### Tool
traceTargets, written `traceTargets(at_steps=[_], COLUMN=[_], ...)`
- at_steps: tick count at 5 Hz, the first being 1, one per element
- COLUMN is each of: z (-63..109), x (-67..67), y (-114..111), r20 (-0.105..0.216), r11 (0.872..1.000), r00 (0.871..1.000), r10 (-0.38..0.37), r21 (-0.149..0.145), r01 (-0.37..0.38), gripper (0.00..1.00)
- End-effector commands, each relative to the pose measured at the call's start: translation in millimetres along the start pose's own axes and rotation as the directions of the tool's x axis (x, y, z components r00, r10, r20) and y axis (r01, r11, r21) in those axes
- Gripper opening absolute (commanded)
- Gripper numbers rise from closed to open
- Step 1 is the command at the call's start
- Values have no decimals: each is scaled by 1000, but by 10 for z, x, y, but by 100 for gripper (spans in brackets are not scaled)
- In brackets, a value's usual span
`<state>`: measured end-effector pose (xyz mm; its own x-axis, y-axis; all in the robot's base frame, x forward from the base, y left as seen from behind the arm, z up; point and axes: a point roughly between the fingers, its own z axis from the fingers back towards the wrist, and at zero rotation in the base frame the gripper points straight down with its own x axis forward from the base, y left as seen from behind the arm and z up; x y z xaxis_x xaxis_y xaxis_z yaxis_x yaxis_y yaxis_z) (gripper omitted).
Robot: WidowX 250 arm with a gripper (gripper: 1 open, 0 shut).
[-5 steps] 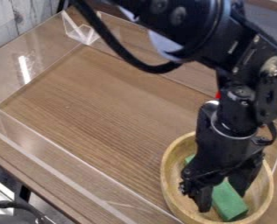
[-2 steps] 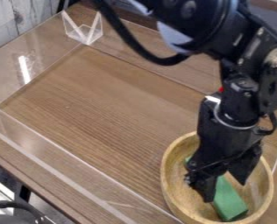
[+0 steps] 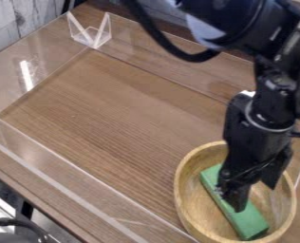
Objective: Remove the green block from the brown bowl and put it on the table
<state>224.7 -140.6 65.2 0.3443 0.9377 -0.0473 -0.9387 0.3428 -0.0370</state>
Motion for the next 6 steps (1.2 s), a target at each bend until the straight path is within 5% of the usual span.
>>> traceTargets(at_steps=[1, 3, 4, 5, 6], z=[139, 134, 99, 31, -105], x=[-112, 139, 239, 256, 263], y=[-86, 25, 81, 113, 116], r20=[2, 4, -2, -13, -13], r11=[999, 991, 975, 969, 980], r00=[1000, 991, 975, 969, 980], r10=[-5, -133, -222, -247, -198], r21=[-36, -29, -30, -22, -17], r01=[5, 133, 222, 247, 198], gripper=[100, 100, 100, 100, 100])
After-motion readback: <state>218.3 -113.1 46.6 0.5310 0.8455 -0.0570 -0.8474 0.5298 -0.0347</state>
